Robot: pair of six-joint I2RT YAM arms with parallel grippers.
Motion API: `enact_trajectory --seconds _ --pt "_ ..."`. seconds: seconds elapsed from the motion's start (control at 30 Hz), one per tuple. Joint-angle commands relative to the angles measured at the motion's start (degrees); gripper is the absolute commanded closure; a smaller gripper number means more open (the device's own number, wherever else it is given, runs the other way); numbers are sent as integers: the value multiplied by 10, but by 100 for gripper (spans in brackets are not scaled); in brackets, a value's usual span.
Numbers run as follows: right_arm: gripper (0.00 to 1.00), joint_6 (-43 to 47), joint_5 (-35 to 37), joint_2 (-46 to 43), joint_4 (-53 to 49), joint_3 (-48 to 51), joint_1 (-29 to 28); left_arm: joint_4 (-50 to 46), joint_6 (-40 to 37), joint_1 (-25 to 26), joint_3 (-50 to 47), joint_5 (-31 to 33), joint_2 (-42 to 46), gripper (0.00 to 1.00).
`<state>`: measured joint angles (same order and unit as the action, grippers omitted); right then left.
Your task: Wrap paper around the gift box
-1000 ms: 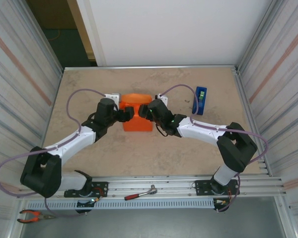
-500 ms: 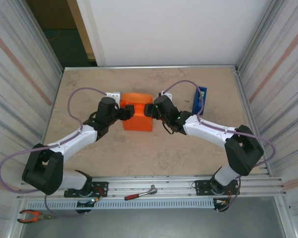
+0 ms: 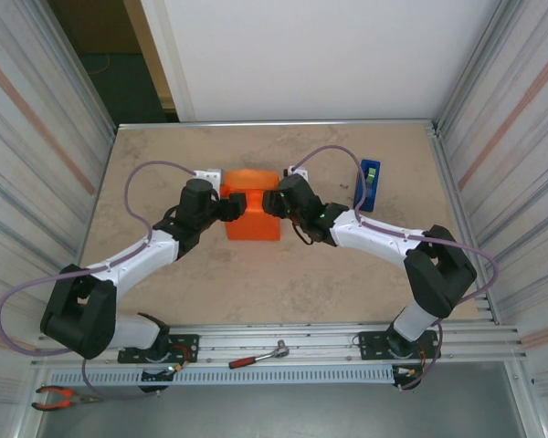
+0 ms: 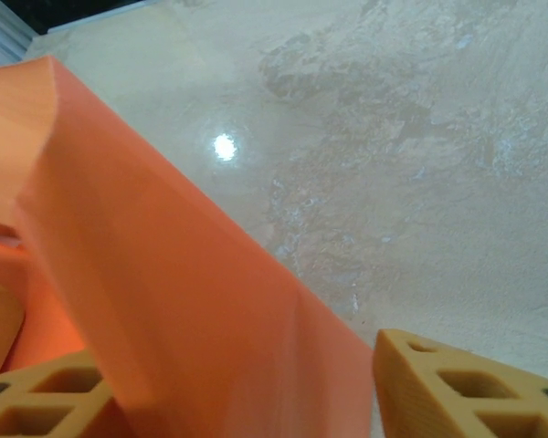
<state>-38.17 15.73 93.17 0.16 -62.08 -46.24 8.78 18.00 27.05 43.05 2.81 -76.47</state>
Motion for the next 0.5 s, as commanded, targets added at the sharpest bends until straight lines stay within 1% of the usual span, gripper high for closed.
enact_trajectory --seconds 0.0,0.07,0.2,0.27,0.47 --pt "46 20 15 22 -48 -4 -7 -9 -20 -2 19 -2 -1 33" --pt "49 21 18 22 -53 -7 -9 -2 -20 -2 17 -8 -6 39" --pt "60 28 28 23 -66 -14 -14 20 -12 0 1 -21 -5 56" --pt "64 31 33 25 -68 -15 -15 23 -9 4 -4 -21 -5 57" --pt "86 37 37 26 -68 -29 -19 26 -9 25 -2 -20 -8 63"
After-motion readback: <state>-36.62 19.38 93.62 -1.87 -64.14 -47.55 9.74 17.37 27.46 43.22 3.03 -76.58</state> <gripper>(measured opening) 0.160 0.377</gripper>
